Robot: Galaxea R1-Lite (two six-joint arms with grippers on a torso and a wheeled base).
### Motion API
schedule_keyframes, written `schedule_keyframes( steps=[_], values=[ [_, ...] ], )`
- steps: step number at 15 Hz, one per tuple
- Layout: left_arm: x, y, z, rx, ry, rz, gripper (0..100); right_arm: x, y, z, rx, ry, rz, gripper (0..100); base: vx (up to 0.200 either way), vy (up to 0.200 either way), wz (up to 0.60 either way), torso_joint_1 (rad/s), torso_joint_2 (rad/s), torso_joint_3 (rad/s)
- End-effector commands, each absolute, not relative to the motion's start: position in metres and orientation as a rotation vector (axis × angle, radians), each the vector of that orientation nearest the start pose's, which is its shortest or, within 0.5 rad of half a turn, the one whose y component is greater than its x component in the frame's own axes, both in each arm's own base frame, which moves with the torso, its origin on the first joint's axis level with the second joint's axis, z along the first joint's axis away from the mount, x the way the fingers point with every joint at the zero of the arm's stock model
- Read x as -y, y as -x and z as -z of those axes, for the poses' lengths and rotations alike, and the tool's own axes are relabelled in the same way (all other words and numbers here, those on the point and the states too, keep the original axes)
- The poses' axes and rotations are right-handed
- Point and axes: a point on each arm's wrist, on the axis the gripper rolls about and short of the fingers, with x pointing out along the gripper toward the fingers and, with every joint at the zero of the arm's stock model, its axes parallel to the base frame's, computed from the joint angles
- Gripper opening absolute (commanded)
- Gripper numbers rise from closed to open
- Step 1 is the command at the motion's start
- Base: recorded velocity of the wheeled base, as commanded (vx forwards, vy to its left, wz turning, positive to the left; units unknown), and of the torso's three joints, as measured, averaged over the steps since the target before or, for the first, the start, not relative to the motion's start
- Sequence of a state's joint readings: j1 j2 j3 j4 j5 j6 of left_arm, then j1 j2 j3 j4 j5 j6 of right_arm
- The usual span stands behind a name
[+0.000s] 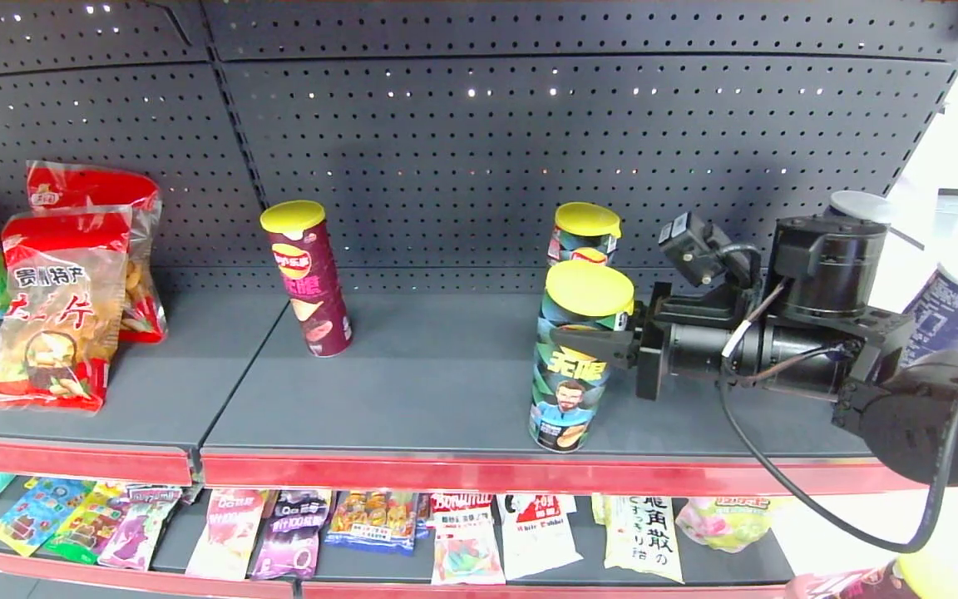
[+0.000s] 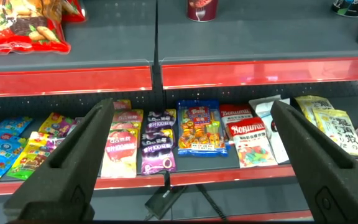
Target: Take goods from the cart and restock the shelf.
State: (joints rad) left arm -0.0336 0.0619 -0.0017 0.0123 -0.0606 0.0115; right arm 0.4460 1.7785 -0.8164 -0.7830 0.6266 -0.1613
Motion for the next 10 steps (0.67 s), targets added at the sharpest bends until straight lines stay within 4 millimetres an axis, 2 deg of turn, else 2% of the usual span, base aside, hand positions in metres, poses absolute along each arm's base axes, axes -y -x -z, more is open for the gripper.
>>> schedule_keyframes(
  steps=[1,5,7,10],
  values=[
    [0.001,0.018,-0.076,-0.072,-0.011,0.094,100,-0.145,-0.282,-0.18,-0.084,0.129,-1.073,0,0.0,0.0,0.0,0.0,0.0,0.0],
    [0.001,0.018,-0.076,-0.072,-0.011,0.096,100,-0.139,-0.281,-0.176,-0.101,0.123,-1.09,0,0.0,0.0,0.0,0.0,0.0,0.0],
    [0.001,0.018,-0.076,-0.071,-0.013,0.096,100,-0.134,-0.288,-0.172,-0.111,0.121,-1.079,0,0.0,0.0,0.0,0.0,0.0,0.0],
    [0.001,0.018,-0.076,-0.071,-0.013,0.096,100,-0.132,-0.296,-0.178,-0.086,0.122,-1.064,0,0.0,0.0,0.0,0.0,0.0,0.0]
  ],
)
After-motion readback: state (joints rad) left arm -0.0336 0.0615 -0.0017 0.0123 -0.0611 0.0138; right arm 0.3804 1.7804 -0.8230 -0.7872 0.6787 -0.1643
